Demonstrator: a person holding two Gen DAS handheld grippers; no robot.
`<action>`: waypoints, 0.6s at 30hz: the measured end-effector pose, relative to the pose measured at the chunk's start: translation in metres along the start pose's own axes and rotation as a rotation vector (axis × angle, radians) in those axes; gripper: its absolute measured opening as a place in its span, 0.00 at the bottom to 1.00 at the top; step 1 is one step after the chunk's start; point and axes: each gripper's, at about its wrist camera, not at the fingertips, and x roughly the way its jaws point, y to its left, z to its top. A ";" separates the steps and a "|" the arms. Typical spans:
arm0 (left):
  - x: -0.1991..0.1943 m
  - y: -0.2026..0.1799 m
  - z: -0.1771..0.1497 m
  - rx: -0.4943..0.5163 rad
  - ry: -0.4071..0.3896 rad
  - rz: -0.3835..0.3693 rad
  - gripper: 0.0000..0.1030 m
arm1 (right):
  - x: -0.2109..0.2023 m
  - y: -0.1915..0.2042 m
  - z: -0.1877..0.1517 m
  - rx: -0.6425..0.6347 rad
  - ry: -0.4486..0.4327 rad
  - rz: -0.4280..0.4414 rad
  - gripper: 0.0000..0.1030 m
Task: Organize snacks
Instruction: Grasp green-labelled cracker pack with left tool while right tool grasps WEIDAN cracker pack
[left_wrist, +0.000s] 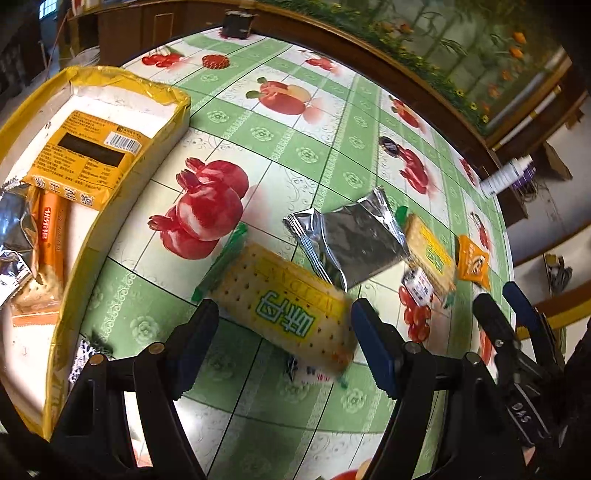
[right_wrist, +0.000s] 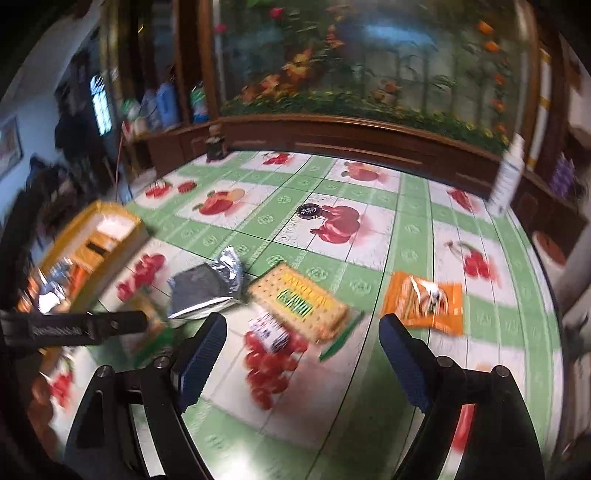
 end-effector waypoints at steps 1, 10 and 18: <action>0.003 0.000 0.002 -0.016 0.005 -0.001 0.72 | 0.009 0.001 0.004 -0.034 0.009 0.004 0.84; 0.022 -0.010 0.008 0.017 0.026 0.069 0.73 | 0.079 -0.004 0.015 -0.082 0.130 0.060 0.82; 0.011 -0.005 -0.015 0.282 0.011 0.159 0.36 | 0.071 -0.003 -0.008 -0.044 0.205 0.125 0.57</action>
